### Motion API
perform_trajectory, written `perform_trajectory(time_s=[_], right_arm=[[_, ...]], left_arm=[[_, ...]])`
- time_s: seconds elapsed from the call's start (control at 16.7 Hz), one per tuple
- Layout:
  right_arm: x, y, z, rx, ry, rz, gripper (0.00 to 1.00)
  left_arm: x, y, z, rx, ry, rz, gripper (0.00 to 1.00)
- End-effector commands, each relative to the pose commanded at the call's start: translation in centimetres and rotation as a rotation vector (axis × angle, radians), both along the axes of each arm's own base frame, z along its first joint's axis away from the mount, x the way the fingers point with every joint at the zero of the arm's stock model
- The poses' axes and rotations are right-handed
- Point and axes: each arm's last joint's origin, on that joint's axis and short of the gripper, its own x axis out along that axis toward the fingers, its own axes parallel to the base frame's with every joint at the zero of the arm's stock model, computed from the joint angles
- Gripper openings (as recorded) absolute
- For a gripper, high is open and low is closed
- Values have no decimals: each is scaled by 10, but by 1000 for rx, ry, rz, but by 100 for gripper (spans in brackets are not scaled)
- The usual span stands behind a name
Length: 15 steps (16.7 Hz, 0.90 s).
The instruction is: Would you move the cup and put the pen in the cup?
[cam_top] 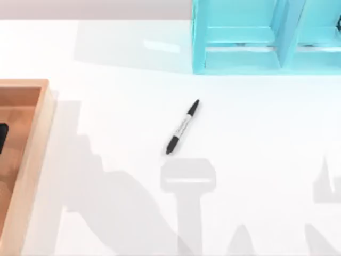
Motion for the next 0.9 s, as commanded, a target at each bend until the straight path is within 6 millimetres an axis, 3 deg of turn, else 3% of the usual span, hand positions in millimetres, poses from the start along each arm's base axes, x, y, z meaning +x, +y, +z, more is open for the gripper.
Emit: perform_trajectory(time_s=[0.18,0.9], right_arm=[[0,0,0,0,0,0,100],[0,0,0,0,0,0,100]], left_arm=[[0,0,0,0,0,0,100],[0,0,0,0,0,0,10]])
